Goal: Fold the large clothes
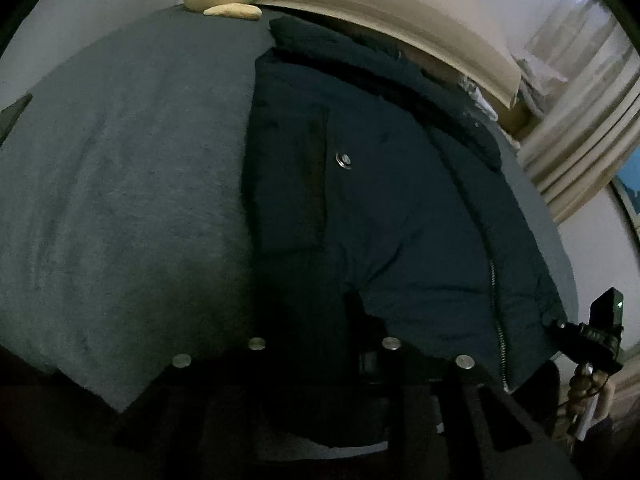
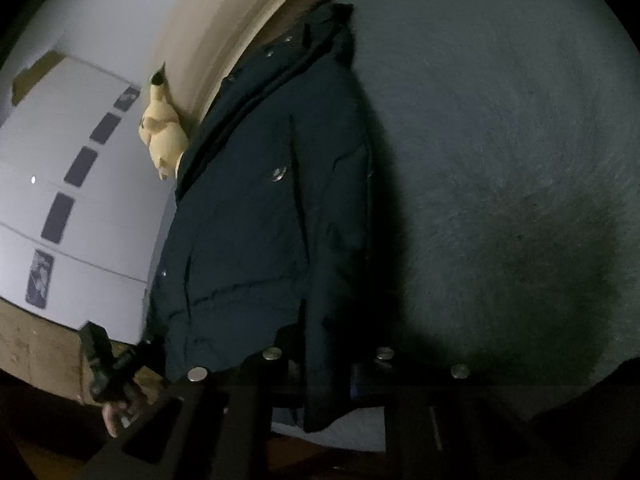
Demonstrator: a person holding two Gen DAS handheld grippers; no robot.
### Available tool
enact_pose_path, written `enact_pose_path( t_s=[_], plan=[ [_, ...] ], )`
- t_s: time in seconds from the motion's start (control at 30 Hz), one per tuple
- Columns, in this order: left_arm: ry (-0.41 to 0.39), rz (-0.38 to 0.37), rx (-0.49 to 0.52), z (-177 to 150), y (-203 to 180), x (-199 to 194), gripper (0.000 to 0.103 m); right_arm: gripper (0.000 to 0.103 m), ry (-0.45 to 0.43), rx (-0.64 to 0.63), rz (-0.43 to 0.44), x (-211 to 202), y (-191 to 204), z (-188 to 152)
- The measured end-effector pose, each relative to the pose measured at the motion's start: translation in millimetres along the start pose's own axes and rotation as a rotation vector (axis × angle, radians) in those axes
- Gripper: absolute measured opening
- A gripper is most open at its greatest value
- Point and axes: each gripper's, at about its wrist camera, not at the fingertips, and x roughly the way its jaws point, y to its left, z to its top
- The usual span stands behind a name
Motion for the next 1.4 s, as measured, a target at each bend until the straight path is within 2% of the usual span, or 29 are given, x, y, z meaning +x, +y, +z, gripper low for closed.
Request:
enact_pose_path(
  t_s=[0.27,0.73,0.87,1.2,1.4],
  plan=[
    [-0.017,-0.013,0.006,-16.8,7.3,-24.4,0.018,0.013,-0.002,-0.015,0.006,-17.9,2.6,-24.3],
    [-0.087,-0.014,0.057,-40.1,-8.1,-71.6,0.017,0.012,-0.040,-0.032,0.027,-55.2,26.4,-65.6],
    [-0.093,-0.007,0.064,-38.8,-12.2,-74.8,0.017,0.012,-0.056,-0.034,0.041,-63.7,27.0,-67.1],
    [-0.078,0.090,0.107,-43.3,-24.4,-66.5,0.017,0.012,-0.060,-0.040,0.048,-61.9,23.1,-68.6],
    [-0.078,0.103,0.116,-44.2,-25.4,-64.6,0.017,0.012,-0.057,-0.049,0.044,-62.5,25.4,-66.3]
  ],
)
